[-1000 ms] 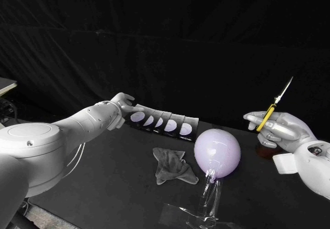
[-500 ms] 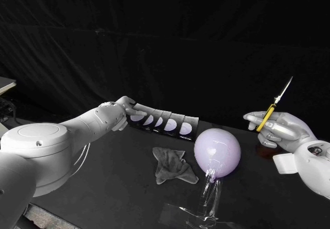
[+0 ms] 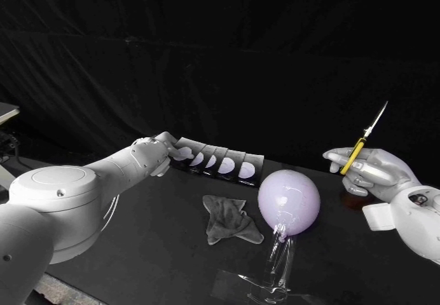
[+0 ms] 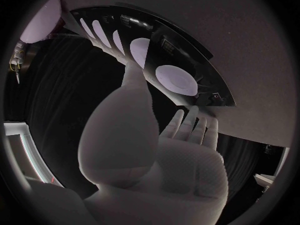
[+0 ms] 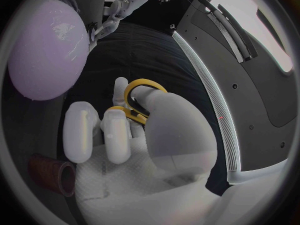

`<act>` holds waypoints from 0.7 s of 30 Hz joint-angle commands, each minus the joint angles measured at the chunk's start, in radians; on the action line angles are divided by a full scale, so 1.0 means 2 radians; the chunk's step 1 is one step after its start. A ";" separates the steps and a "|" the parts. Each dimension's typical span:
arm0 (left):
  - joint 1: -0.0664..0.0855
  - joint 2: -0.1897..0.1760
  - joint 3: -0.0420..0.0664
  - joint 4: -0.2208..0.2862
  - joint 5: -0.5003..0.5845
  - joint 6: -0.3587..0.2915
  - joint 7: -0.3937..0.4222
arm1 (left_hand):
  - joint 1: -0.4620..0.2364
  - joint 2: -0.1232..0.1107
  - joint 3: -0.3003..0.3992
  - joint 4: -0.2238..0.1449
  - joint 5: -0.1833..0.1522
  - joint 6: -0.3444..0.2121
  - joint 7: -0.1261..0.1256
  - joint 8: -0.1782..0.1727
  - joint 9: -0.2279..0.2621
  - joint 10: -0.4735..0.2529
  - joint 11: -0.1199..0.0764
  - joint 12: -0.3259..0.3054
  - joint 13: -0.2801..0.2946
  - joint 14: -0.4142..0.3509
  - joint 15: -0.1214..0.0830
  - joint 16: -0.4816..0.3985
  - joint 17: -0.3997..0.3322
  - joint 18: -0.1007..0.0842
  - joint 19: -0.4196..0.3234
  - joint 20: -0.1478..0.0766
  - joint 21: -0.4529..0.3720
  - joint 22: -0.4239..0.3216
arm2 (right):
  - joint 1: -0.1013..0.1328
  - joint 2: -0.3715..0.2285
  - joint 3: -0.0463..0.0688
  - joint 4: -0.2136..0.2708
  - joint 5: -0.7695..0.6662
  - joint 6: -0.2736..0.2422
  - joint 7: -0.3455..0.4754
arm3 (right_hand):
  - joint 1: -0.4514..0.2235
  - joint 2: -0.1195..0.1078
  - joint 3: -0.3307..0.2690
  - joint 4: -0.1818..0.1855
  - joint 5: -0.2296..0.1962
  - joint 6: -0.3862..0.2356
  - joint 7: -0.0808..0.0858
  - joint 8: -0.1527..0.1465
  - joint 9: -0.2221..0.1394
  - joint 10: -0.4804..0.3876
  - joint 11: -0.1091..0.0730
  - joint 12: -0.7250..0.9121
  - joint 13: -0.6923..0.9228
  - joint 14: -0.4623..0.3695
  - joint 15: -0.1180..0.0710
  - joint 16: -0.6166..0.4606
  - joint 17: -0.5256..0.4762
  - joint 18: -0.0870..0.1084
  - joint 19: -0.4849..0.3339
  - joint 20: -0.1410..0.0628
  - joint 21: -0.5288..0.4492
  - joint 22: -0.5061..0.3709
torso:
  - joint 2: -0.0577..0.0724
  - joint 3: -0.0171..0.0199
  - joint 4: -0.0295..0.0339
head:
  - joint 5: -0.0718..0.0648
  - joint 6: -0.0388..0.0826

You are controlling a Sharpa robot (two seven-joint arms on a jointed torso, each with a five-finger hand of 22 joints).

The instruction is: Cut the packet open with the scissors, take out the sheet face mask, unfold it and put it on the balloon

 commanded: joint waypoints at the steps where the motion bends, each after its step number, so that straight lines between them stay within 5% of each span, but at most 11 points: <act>1: -0.003 0.005 0.000 -0.003 -0.024 0.007 -0.019 | 0.005 -0.001 -0.002 0.000 0.000 -0.002 0.071 -0.002 0.001 0.004 -0.001 0.002 0.001 0.002 0.003 0.000 0.001 -0.005 0.001 -0.001 0.001 0.001 | 0.000 0.000 0.000 0.001 -0.007 0.005 0.002 | -0.001 0.005 0.002 -0.001 0.002 0.000 -0.004 0.002 0.028 0.141 -0.053 0.198 0.001 0.019 0.001 0.000 0.001 0.009 0.002 0.000 0.001 0.047 | 0.000 -0.0002 0.0001 | -0.001 -0.002; 14: -0.012 0.014 0.000 -0.007 -0.052 0.014 -0.045 | 0.006 -0.001 -0.002 0.000 0.000 -0.003 0.073 -0.002 0.001 0.004 -0.002 0.002 0.001 0.003 0.004 0.000 0.001 -0.004 0.002 -0.002 0.001 0.001 | 0.000 -0.001 0.000 0.003 -0.009 0.005 0.002 | -0.001 0.005 0.002 -0.002 0.002 0.001 -0.004 0.002 0.028 0.142 -0.053 0.198 0.001 0.019 0.001 -0.001 0.000 0.009 0.002 0.000 0.001 0.046 | 0.000 0.0000 0.0006 | -0.003 -0.005; 21: -0.015 0.018 -0.001 -0.008 -0.071 0.018 -0.052 | 0.023 0.003 0.008 0.000 0.001 0.007 0.073 0.001 0.005 0.021 -0.003 0.008 0.004 0.033 0.004 0.008 0.014 0.000 -0.002 -0.004 0.000 0.001 | 0.000 -0.001 0.000 0.003 -0.010 0.006 0.002 | -0.001 0.005 0.002 -0.002 0.002 0.001 -0.004 0.002 0.028 0.142 -0.053 0.199 0.003 0.019 0.001 -0.001 0.001 0.010 0.002 0.000 0.000 0.046 | 0.000 0.0000 0.0000 | -0.002 -0.006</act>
